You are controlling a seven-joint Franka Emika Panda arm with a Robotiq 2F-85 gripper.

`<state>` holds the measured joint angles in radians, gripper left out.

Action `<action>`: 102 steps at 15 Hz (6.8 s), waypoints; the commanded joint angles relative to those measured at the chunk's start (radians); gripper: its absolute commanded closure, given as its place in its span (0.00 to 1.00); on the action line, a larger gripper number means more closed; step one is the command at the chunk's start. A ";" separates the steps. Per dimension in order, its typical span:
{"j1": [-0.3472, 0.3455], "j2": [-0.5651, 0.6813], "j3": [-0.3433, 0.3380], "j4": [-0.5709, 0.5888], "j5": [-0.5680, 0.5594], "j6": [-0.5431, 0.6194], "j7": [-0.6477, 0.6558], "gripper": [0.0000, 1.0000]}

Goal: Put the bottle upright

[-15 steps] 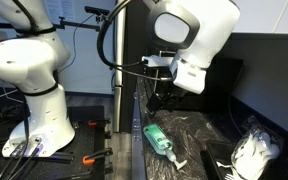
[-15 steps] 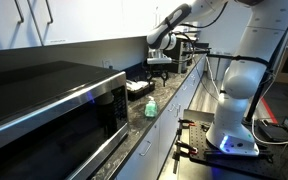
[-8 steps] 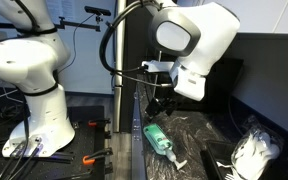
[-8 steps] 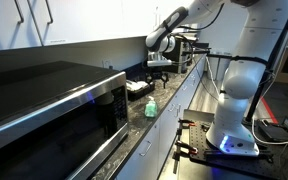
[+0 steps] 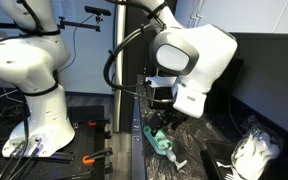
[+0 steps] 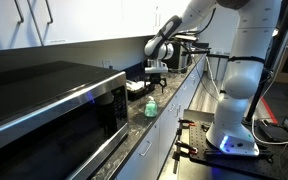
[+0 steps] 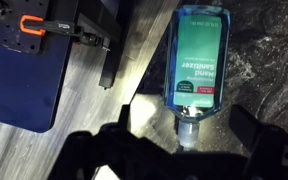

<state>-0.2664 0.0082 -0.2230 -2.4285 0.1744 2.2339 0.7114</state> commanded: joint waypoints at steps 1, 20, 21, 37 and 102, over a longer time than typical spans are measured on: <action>0.007 0.089 -0.017 0.017 -0.007 0.086 0.059 0.00; 0.090 0.254 -0.058 0.048 -0.063 0.260 0.162 0.55; 0.094 0.250 -0.059 0.044 -0.069 0.265 0.165 0.63; 0.203 -0.037 -0.053 -0.028 -0.823 0.173 0.855 0.92; 0.301 0.319 0.251 0.125 -1.590 -0.666 1.900 0.92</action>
<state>0.0424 0.3479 0.0203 -2.2967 -1.4072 1.5842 2.6116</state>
